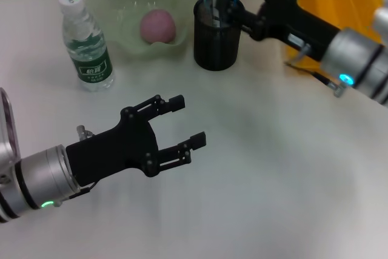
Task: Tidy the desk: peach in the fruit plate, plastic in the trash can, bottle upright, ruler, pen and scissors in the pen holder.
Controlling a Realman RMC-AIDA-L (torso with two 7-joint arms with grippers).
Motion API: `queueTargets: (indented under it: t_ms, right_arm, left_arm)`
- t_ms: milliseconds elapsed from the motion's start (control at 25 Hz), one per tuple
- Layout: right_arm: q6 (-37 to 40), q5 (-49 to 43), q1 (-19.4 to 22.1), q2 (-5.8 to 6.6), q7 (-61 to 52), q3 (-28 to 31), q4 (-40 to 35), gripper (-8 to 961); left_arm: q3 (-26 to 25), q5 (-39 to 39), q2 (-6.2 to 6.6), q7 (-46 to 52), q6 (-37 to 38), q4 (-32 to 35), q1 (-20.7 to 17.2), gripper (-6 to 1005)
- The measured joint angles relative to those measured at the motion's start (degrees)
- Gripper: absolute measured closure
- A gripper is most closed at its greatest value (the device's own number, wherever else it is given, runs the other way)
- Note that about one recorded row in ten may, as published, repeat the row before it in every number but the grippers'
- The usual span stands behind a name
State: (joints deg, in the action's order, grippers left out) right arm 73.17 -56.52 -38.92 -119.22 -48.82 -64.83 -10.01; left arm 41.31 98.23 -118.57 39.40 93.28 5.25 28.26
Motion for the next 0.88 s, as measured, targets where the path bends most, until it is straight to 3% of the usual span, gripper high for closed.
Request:
queueTargets:
  t_ms: [80, 200, 240, 280, 320, 480, 680, 880]
  right_arm:
    - [6.3, -8.3, 5.0, 0.81, -8.5, 0.0, -7.1, 200]
    - [10.4, -15.1, 7.6, 1.8, -14.0, 0.4, -11.5, 200]
    - [11.6, -16.9, 8.1, 2.07, -15.3, 0.5, -12.2, 200]
    - [15.8, -22.3, 8.9, 3.48, -18.4, 1.2, -13.0, 200]
    - [15.8, -22.3, 8.9, 3.48, -18.4, 1.2, -13.0, 200]
    - [20.9, -30.8, 9.0, 5.96, -20.0, 1.8, -12.8, 200]
    - [21.4, -39.9, 8.9, 6.28, -20.0, 2.4, -13.2, 200]
    - [19.9, -42.0, 9.2, 5.8, -18.4, 2.3, -13.3, 200]
  left_arm:
    - [1.1, 0.0, 0.01, 1.6, 0.4, 1.4, -0.3, 216]
    - [3.7, 0.0, 0.07, 4.6, 1.0, 4.1, -0.9, 216]
    - [5.1, 0.0, 0.15, 6.0, 1.1, 5.3, -1.1, 216]
    - [6.3, 0.1, 0.19, 7.2, 1.2, 6.3, -1.2, 216]
    - [7.8, 0.1, 0.28, 8.9, 1.2, 7.6, -1.4, 216]
    - [9.8, 0.5, 0.56, 13.2, 1.6, 11.4, -2.2, 216]
    - [10.0, 5.4, 0.61, 18.2, 2.0, 14.9, -2.2, 216]
    - [9.8, 8.4, 0.65, 19.8, 1.7, 15.8, -1.6, 216]
